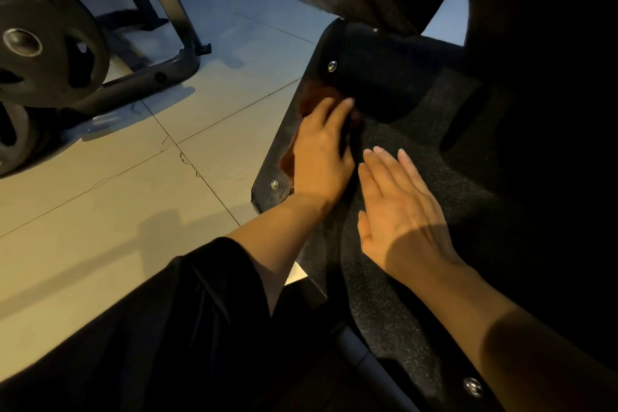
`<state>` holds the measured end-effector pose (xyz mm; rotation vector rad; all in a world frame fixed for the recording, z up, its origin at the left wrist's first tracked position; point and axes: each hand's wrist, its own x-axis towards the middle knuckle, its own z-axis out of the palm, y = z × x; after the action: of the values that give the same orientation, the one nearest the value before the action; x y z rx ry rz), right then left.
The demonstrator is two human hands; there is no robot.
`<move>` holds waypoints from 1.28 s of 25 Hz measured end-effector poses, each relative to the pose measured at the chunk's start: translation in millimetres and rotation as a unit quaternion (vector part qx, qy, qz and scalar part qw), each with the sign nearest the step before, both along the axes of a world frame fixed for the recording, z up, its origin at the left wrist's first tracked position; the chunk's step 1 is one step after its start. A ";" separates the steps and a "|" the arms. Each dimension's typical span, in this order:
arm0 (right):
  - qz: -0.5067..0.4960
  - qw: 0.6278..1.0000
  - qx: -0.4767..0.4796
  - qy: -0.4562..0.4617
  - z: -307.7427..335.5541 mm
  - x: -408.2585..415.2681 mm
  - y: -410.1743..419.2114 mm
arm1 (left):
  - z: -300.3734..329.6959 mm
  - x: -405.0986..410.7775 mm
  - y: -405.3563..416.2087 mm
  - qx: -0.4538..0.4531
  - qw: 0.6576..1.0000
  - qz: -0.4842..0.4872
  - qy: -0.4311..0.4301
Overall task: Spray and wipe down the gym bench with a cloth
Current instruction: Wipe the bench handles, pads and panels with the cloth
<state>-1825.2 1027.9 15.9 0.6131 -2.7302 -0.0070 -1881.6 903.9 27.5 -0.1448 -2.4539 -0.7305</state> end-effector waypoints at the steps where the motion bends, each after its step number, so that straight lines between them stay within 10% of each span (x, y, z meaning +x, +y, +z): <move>1: -0.001 1.000 -0.017 0.007 -0.4 -0.1 1.4 | -1.1 2.6 3.4 -0.050 0.995 -0.073 0.035; 6: -0.061 0.997 -0.033 0.046 10.4 9.8 15.6 | 16.4 -13.9 20.1 0.072 0.997 0.012 -0.012; 32: -0.173 0.980 -0.069 0.065 6.3 128.6 133.4 | 21.5 116.7 168.5 0.013 0.980 -0.192 0.042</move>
<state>-1696.5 1161.3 22.3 0.0898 -2.6447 0.0558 -1764.9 1072.4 49.0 -0.6396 -2.3580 -0.8966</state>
